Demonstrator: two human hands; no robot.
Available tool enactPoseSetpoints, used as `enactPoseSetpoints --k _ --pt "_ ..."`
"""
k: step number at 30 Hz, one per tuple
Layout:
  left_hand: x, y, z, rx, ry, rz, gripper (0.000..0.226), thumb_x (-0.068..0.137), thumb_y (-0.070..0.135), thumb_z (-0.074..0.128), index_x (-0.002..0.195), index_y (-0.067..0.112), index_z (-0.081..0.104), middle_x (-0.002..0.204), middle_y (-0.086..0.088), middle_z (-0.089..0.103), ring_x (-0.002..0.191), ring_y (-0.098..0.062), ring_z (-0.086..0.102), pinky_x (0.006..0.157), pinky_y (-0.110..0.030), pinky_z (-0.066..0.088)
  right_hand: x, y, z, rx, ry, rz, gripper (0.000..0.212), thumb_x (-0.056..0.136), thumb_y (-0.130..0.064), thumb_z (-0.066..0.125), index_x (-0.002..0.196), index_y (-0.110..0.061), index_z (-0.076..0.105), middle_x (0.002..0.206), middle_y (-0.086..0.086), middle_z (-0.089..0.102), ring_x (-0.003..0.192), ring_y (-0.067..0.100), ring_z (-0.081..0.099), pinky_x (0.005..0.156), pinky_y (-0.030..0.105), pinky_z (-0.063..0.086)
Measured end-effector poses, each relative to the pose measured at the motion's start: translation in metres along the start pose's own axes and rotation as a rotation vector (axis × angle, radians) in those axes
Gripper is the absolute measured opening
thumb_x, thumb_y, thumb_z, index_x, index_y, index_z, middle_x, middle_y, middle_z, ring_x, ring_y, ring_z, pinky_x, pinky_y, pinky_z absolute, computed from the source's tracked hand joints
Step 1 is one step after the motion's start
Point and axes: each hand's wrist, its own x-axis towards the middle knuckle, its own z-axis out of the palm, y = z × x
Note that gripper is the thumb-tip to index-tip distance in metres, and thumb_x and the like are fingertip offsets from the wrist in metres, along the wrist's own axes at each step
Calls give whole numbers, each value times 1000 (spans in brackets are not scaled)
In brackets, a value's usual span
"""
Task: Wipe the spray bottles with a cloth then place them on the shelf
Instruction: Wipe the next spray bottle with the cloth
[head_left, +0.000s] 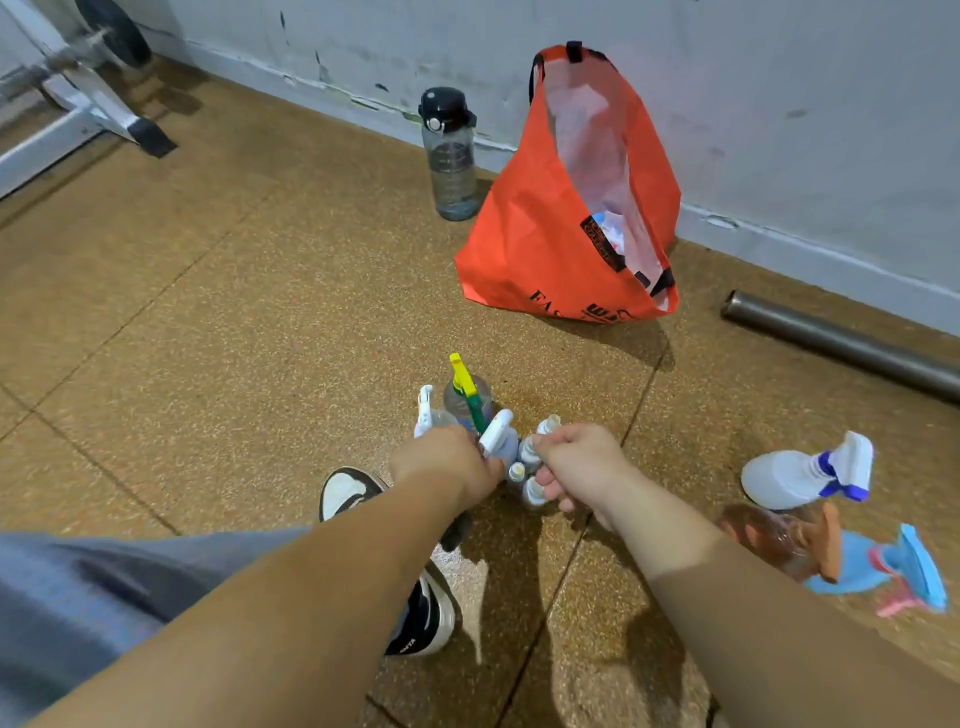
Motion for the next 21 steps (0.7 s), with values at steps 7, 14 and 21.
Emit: enactPoseSetpoints --k 7,14,21 --pt "12 7 5 48 30 0 33 99 46 50 106 16 61 86 -3 58 80 -28 61 67 -34 47 0 14 -18 -32 23 43 20 105 -30 57 112 -13 65 74 8 67 58 18 56 49 28 42" --pt "-12 9 -27 217 78 116 23 100 36 51 85 18 53 80 -1 53 72 -24 55 62 -30 41 -15 4 -23 -55 4 7 22 106 -25 55 120 -11 63 78 10 66 61 19 57 46 27 42" --pt "-82 19 -112 132 220 232 49 94 54 56 63 17 50 63 3 53 54 -17 48 50 -25 35 -65 -32 -21 -254 -46 -168 11 98 -22 66 97 -13 73 73 2 63 55 14 53 52 27 42"
